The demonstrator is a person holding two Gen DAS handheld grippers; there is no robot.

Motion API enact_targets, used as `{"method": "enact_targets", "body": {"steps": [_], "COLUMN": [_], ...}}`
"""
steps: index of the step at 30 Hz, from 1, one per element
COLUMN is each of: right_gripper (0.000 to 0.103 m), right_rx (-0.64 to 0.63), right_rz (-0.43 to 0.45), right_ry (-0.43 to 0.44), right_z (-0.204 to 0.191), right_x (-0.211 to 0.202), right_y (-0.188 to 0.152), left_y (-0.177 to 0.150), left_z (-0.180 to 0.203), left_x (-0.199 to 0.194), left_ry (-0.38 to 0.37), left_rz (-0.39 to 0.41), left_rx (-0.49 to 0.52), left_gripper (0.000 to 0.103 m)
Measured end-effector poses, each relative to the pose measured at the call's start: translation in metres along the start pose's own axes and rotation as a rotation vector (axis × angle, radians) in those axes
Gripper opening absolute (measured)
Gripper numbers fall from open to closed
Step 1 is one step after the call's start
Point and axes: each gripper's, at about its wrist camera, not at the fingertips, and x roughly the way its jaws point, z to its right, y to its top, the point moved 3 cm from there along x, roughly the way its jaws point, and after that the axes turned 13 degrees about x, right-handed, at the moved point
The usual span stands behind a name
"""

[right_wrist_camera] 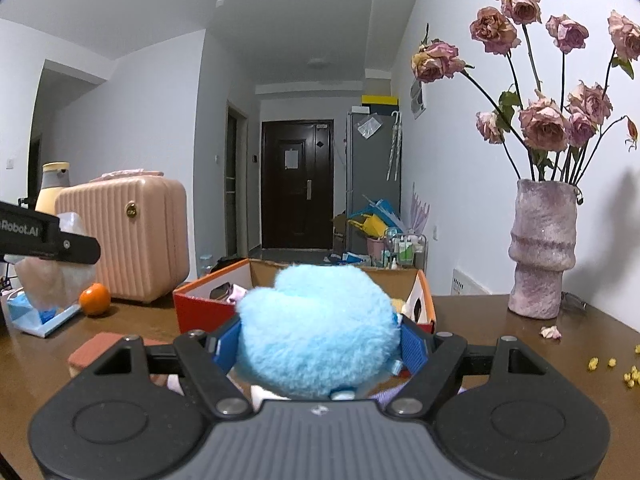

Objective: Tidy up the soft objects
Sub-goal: 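Carry the plastic bag with the left tool while the right tool carries the blue pouch to the box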

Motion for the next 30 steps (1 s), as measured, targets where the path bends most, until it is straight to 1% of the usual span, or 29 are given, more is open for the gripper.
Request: {"method": "enact_targets", "body": {"steps": [12,21,30], "right_gripper": [0.077,0.077,0.077], "right_rx": [0.01,0.027,0.032], "right_rz": [0.018,0.012,0.008], "right_ry": [-0.002,-0.004,-0.013], "right_z": [0.007,0.011,0.011], "right_x": [0.028,0.053,0.079], "right_y": [0.016,0.023,0.028], "left_y": [0.014,0.019,0.031], "left_z": [0.009,0.013,0.013], "left_x": [0.036,0.06,0.087], "left_ry": [-0.005,0.0,-0.002], "left_rz": [0.008,0.003,0.008], "left_rx": [-0.003,0.001,-0.018], "left_gripper": [0.043,0.043,0.043]}}
